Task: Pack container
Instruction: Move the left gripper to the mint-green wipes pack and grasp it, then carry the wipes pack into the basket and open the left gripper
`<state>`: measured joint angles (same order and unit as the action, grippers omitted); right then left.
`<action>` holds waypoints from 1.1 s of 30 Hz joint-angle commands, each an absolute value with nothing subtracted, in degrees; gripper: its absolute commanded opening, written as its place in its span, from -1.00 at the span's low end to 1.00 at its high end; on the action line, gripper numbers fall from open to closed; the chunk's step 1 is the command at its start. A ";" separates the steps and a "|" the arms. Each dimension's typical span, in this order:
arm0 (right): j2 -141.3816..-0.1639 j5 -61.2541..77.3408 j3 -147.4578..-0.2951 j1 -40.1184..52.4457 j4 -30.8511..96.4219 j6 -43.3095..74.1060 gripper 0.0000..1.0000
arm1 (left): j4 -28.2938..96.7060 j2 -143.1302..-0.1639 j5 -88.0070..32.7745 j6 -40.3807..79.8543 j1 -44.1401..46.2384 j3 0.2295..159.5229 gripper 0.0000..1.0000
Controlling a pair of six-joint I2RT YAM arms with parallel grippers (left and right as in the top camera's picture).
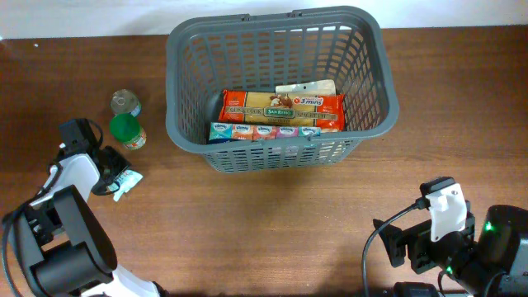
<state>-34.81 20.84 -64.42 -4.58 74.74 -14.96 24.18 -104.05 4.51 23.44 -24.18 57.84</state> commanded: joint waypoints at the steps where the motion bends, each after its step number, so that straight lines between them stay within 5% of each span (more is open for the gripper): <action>1: -34.85 20.71 -64.23 -5.06 74.59 -14.28 0.97 | 24.03 -105.06 4.34 23.33 -24.56 57.34 -0.11; 23: -34.85 20.71 -64.23 -5.06 74.61 -14.28 0.98 | 32.58 -98.39 4.12 23.35 -24.56 64.53 -0.96; 33: -34.85 20.71 -64.23 -5.06 74.61 -14.28 0.98 | 38.22 -81.10 7.79 24.38 -24.21 69.63 -0.96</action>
<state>-34.81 20.84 -64.42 -4.58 74.78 -14.96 38.28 -87.39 6.35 23.64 -24.18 66.74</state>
